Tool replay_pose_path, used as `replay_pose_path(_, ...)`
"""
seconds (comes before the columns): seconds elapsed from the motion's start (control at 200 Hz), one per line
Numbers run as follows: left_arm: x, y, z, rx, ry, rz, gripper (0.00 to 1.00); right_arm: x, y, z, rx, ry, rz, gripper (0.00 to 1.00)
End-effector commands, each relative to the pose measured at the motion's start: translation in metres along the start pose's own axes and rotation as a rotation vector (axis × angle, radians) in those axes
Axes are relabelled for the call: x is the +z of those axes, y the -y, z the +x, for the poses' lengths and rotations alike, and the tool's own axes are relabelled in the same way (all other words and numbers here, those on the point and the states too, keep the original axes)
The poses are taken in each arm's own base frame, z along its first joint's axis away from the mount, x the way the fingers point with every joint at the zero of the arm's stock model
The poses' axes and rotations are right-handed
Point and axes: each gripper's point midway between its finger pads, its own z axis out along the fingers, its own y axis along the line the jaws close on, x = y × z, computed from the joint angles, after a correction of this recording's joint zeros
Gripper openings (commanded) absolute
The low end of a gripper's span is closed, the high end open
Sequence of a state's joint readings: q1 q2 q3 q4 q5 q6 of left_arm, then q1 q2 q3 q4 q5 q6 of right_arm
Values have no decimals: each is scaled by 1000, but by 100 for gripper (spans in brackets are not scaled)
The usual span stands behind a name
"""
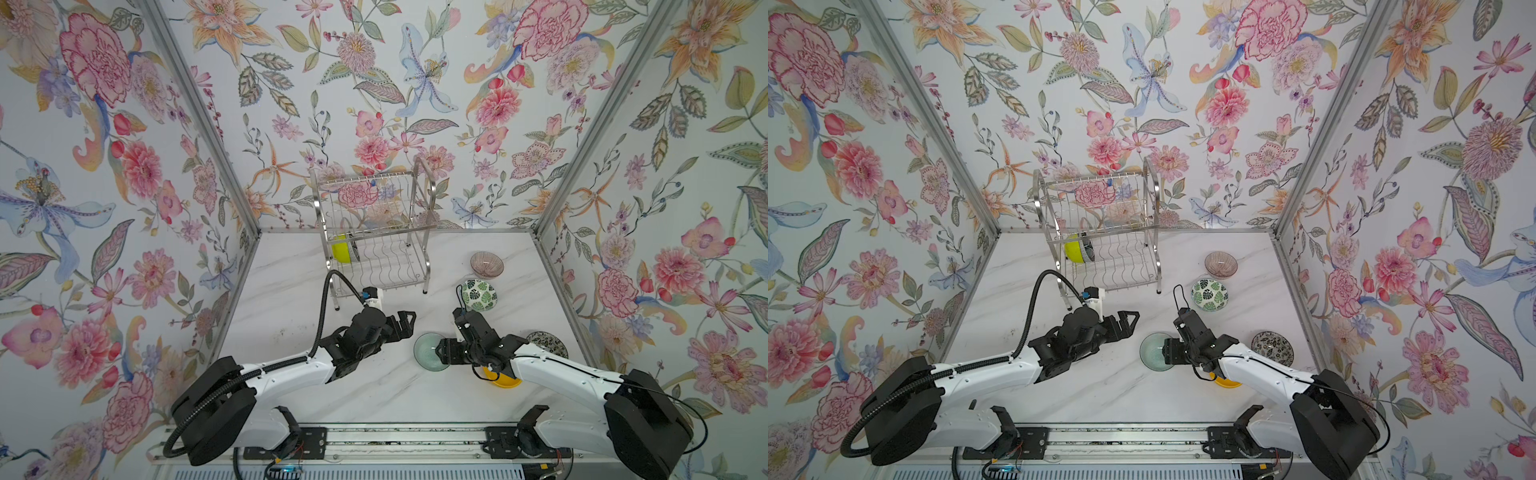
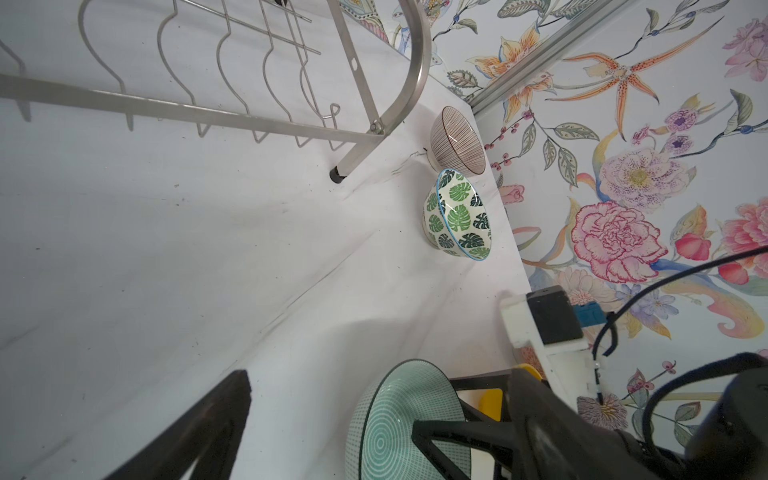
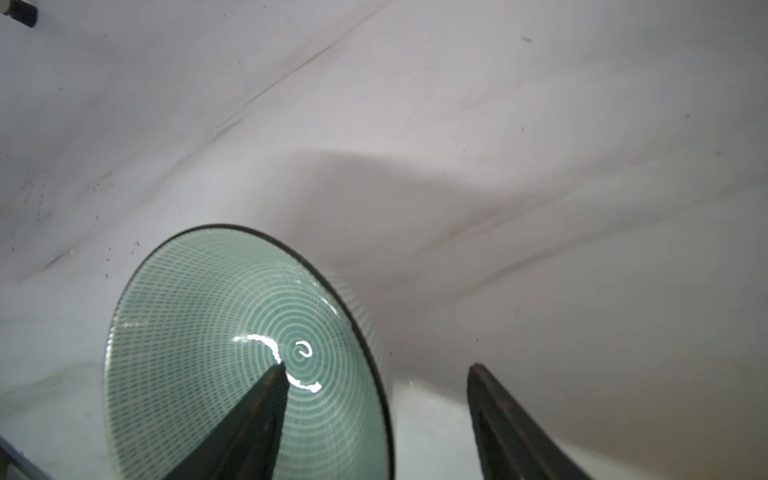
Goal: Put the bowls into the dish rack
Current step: 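Move the right gripper to the pale green bowl and grasp its rim, then lift the pale green bowl toward the left gripper, which grasps its rim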
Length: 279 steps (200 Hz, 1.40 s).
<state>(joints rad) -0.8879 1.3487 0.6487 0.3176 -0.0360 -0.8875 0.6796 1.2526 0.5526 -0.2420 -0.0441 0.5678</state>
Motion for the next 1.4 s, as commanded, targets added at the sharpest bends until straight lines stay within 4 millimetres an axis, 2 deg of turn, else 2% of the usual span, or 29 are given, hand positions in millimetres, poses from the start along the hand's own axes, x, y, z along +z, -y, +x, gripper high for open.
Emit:
replay_pose_path(0.0,3,13,-3,16,4,31,99,6,3,0,11,7,18,66)
replay_pose_path(0.445,-7,6,-3,9,16,18,99,21,5,2,1,-27,44,44)
replay_pose_path(0.696,-7,8,-4,25,21,25,99,24,2,1,12,-28,42,36)
replay_pose_path(0.851,-5,14,-5,44,8,26,99,25,-5,-6,8,-10,32,19)
replay_pose_path(0.936,-5,14,-8,53,10,19,99,19,-5,-17,-2,22,41,9)
replay_pose_path(1.051,-4,15,-10,66,12,4,99,10,-6,-35,0,69,30,0)
replay_pose_path(1.311,-2,22,-22,94,25,-28,99,-9,2,-77,13,154,14,0)
replay_pose_path(1.391,-4,25,-29,112,37,-47,99,-15,-2,-88,5,188,-1,0)
